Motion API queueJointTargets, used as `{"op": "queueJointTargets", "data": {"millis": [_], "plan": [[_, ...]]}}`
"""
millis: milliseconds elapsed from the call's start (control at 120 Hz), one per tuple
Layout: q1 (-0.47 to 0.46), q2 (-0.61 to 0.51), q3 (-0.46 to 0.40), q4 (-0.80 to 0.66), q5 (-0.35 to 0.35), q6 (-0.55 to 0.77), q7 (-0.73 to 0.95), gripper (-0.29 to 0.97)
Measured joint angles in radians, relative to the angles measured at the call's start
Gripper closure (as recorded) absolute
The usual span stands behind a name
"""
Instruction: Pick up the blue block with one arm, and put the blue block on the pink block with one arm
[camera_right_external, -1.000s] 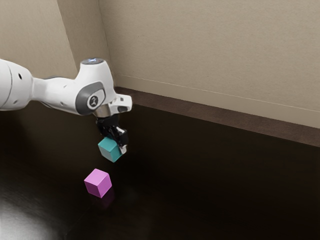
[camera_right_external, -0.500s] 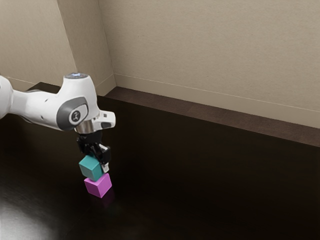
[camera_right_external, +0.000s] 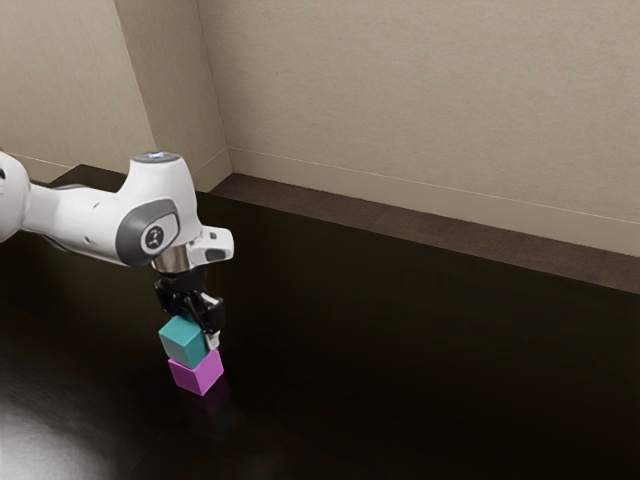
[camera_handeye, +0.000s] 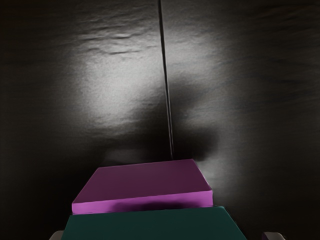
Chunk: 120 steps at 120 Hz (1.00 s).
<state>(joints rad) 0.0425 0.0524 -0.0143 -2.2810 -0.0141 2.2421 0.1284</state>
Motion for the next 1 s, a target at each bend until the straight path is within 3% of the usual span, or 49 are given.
{"op": "queueJointTargets", "data": {"millis": [175, 350, 600, 1000], "plan": [[-0.005, 0.009, 0.000, 0.002, -0.014, -0.002, 0.002, 0.17], [-0.007, 0.003, 0.000, 0.035, -0.017, -0.011, 0.006, 0.07], [0.010, -0.029, 0.007, 0.272, 0.014, -0.186, 0.005, 0.02], [0.016, -0.023, 0.007, 0.290, 0.021, -0.299, 0.001, 0.00]]}}
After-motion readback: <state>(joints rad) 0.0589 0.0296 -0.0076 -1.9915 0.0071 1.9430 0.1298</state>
